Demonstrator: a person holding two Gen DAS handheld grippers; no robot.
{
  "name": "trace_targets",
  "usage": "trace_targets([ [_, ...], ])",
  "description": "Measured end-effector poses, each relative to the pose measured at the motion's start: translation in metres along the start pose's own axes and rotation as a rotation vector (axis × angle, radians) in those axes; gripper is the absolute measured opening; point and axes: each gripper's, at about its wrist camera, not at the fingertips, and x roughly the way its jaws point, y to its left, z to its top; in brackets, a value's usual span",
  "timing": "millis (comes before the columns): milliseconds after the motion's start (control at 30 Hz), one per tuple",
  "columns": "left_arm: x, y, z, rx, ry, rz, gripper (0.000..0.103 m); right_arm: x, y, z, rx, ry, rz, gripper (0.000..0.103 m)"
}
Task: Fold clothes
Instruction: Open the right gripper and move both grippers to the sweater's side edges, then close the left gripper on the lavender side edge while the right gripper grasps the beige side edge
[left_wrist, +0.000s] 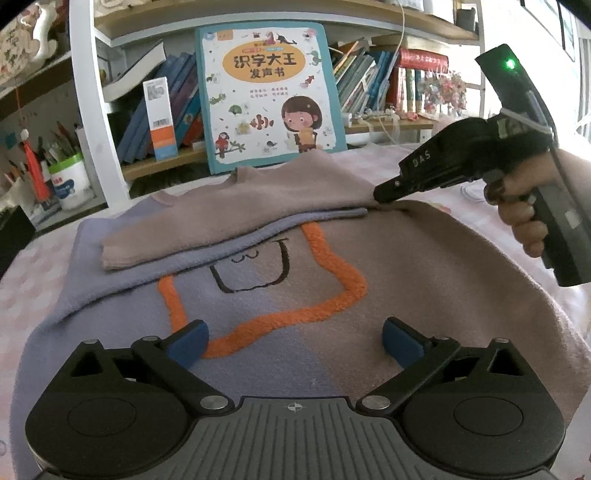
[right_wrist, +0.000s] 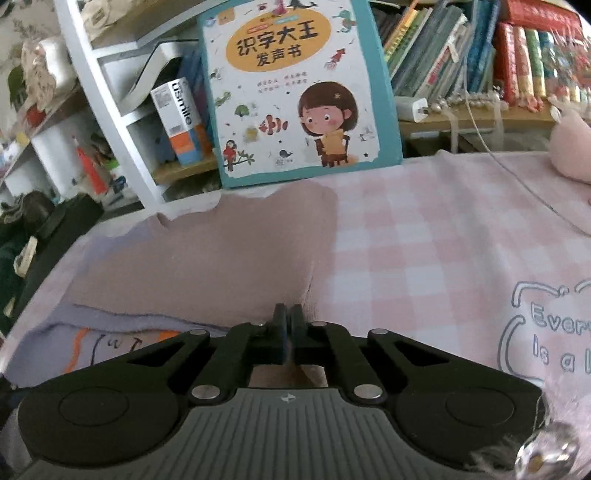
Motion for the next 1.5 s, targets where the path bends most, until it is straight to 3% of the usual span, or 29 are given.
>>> trace_targets([
  [133, -0.002, 0.0, 0.0, 0.002, -0.013, 0.009, 0.103, 0.0, -0.007, -0.01, 0.011, 0.012, -0.031, 0.003],
  [433, -0.018, 0.01, -0.006, 0.009, -0.018, 0.018, 0.102, -0.057, -0.014, -0.041, 0.004, 0.0, -0.034, 0.007],
  [533, -0.032, 0.022, -0.01, 0.003, -0.019, 0.055, 0.103, -0.073, -0.02, -0.055, 0.022, 0.027, -0.034, 0.017],
  [600, -0.04, 0.032, -0.013, -0.009, -0.015, 0.088, 0.102, -0.083, -0.021, -0.063, 0.028, 0.044, -0.028, 0.034],
  [733, -0.061, 0.058, -0.021, -0.083, 0.006, 0.16, 0.102, -0.1, -0.017, -0.075, 0.011, 0.085, -0.013, 0.037],
  [867, -0.086, 0.077, -0.031, -0.16, 0.028, 0.193, 0.102, -0.118, -0.011, -0.085, -0.013, 0.126, 0.008, 0.038],
  [1033, -0.113, 0.086, -0.045, -0.182, 0.079, 0.21, 0.101, -0.139, -0.008, -0.096, -0.009, 0.172, 0.058, 0.04],
  [1133, -0.124, 0.096, -0.056, -0.239, 0.104, 0.214, 0.09, -0.149, -0.011, -0.103, 0.024, 0.192, 0.082, 0.04],
  [1200, -0.127, 0.105, -0.064, -0.298, 0.12, 0.204, 0.072, -0.151, -0.014, -0.107, 0.056, 0.202, 0.098, 0.04],
  [1300, -0.125, 0.116, -0.075, -0.392, 0.13, 0.173, 0.055, -0.15, -0.019, -0.11, 0.106, 0.219, 0.119, 0.039],
  [1500, -0.112, 0.123, -0.081, -0.48, 0.125, 0.08, 0.048, -0.141, -0.019, -0.111, 0.165, 0.234, 0.16, 0.034],
])
